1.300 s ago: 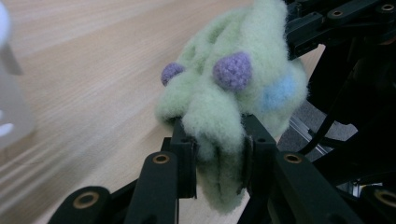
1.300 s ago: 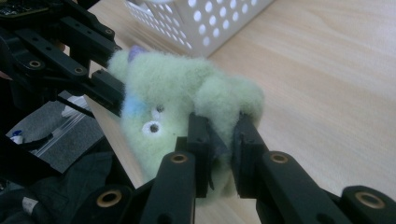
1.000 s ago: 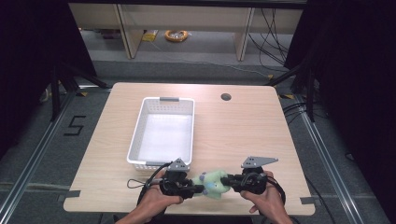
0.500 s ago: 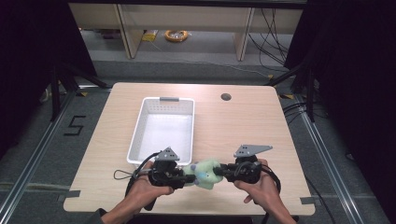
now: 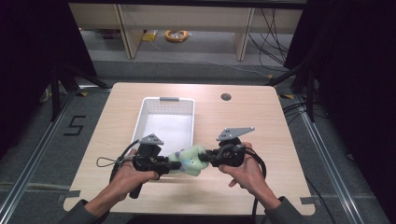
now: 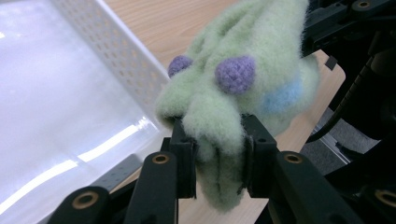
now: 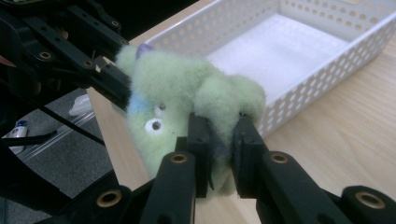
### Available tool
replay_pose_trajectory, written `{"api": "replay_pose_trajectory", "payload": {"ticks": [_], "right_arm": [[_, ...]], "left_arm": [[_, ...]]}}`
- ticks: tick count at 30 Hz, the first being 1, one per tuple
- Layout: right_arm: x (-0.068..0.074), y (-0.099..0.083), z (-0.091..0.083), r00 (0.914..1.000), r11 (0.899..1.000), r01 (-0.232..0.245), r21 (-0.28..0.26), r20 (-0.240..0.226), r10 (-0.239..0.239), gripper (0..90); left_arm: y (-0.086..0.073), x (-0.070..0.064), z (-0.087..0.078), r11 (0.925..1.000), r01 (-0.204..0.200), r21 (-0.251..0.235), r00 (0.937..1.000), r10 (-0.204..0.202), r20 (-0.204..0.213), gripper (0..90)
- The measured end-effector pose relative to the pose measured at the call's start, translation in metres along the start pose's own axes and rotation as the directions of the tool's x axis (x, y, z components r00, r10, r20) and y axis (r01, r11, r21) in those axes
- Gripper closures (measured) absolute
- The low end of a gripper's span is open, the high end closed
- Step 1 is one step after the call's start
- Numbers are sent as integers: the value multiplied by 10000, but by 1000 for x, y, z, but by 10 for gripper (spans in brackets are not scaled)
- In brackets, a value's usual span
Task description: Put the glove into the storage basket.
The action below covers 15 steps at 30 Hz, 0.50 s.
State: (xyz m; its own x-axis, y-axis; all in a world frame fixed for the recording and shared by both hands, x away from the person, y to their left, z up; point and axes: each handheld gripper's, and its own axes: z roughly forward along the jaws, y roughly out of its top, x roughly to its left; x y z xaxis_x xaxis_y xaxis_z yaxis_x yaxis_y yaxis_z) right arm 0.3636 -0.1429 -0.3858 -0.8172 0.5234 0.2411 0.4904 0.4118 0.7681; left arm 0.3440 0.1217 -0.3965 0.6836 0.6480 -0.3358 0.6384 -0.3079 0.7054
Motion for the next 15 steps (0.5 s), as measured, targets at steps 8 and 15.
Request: {"api": "replay_pose_trajectory", "payload": {"ticks": [8,15], "right_arm": [[1,30,23,9999,9994,-112,321,10,112,804],[0,43,45,10000,9981,-29,609,35,27,804]], "left_arm": [[12,29,-18,9995,282,114,9984,-276,-490,701],[11,50,-19,9972,628,407,9958,-599,-692,699]]}}
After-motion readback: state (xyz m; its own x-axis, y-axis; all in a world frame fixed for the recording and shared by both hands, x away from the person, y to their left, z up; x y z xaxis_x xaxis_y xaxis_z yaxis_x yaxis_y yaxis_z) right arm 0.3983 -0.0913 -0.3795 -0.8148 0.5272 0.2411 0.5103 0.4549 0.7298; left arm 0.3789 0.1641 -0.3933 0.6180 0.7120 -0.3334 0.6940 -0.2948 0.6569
